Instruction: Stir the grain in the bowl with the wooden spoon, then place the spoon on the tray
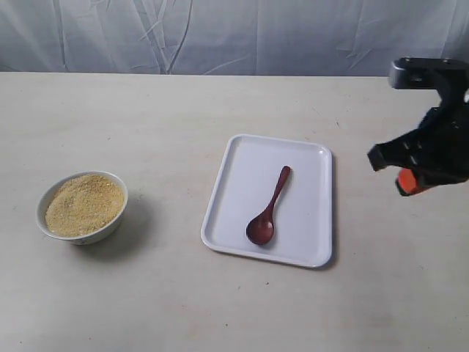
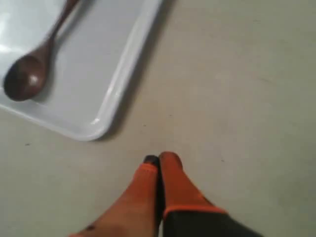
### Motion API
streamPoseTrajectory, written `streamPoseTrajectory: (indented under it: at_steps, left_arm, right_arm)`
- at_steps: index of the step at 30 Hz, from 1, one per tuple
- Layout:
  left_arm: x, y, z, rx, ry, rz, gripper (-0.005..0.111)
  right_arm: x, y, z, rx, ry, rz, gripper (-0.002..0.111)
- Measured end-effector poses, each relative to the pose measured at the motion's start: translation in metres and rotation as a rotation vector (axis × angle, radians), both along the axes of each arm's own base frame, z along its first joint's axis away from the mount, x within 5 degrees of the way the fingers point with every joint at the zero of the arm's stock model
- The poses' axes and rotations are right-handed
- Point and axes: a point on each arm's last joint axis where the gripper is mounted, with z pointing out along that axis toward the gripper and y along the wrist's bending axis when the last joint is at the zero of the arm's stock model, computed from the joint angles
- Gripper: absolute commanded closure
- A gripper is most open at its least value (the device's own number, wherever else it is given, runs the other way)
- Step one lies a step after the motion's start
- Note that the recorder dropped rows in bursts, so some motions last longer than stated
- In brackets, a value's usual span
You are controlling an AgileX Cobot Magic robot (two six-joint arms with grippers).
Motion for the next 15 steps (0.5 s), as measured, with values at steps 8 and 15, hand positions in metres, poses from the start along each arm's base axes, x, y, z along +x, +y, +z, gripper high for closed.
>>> streamPoseTrajectory:
  at_steps: [8,15]
  left_arm:
    - [0.0,0.0,0.0,0.0,0.0,0.0,0.107]
    - [0.0,0.0,0.0,0.0,0.0,0.0,0.107]
  right_arm:
    - [-0.067,-0.025,0.021,-0.045,-0.253,-0.049,0.108]
    - [-0.128,-0.041,0.026,0.005,-0.598,-0.065,0.108]
